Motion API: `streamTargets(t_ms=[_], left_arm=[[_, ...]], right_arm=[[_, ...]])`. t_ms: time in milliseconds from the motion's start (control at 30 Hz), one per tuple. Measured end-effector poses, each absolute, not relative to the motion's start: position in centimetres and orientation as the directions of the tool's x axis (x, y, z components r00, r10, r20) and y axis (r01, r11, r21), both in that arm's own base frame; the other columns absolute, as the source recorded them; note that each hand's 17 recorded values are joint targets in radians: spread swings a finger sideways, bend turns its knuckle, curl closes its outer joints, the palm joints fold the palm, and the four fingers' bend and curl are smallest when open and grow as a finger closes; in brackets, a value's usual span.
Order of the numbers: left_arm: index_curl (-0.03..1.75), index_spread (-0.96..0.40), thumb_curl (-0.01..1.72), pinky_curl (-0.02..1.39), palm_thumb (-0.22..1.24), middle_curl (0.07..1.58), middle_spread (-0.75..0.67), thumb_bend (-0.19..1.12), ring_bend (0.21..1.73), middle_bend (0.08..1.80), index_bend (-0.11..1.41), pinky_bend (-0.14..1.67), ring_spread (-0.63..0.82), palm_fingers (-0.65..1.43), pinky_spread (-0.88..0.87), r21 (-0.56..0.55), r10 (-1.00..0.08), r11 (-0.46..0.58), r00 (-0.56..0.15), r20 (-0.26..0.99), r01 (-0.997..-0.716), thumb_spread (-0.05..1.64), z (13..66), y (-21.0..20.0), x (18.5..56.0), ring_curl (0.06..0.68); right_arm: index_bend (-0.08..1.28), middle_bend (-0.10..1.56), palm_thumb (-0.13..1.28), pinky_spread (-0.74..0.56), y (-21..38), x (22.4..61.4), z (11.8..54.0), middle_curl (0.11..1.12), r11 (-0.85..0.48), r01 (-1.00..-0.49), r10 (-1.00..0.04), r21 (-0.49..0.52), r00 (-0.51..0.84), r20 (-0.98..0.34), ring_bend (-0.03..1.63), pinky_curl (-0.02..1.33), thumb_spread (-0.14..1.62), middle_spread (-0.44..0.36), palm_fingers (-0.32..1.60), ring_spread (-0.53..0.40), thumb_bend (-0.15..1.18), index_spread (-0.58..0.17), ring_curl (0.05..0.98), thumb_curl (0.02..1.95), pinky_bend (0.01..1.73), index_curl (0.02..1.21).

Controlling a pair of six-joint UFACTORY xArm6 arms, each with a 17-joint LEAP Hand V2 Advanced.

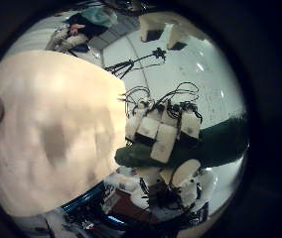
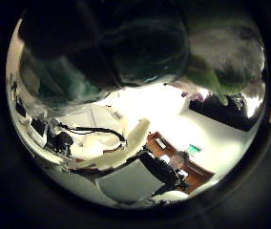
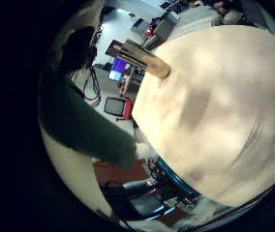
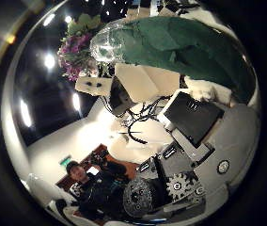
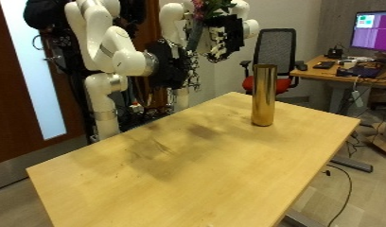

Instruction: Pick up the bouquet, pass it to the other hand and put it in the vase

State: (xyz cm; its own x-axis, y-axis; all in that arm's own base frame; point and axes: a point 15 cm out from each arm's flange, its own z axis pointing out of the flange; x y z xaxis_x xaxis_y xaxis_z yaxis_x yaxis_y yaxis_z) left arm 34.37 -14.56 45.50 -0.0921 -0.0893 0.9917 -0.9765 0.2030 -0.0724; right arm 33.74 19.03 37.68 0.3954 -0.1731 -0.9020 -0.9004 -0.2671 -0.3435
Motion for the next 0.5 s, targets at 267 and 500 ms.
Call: streamTargets(t_ms=[267,500], left_arm=[[0.34,0.04,0.34,0.31,0.42,0.62,-0.34,-0.02,0.80,0.85,0.14,0.46,-0.22,0.69,-0.15,-0.052,-0.056,0.226,-0.066,0.996,-0.973,0.82,46.1,-14.8,33.8,0.214],[0.32,-0.19,0.37,0.46,0.67,0.79,-0.49,0.00,1.23,0.92,0.17,0.97,-0.49,1.10,-0.66,-0.058,0.011,0.187,-0.057,0.998,-0.981,0.86,47.0,-14.8,34.5,0.415]], right_arm=[[1.09,1.36,1.17,-0.26,19.1,34.2,37.2,0.75,-0.260,-0.903,-0.197,-0.341,0.395,-0.897,1.43,1.17,0.24,-0.113,1.12,-0.185,-0.02,-0.234,0.667,0.95,1.01,0.95],[1.06,1.34,1.09,-0.27,18.9,35.2,37.0,0.74,-0.228,-0.909,-0.219,-0.349,0.397,-0.891,1.38,1.15,0.47,-0.113,1.10,-0.197,-0.04,-0.236,0.663,0.92,1.05,0.94]])
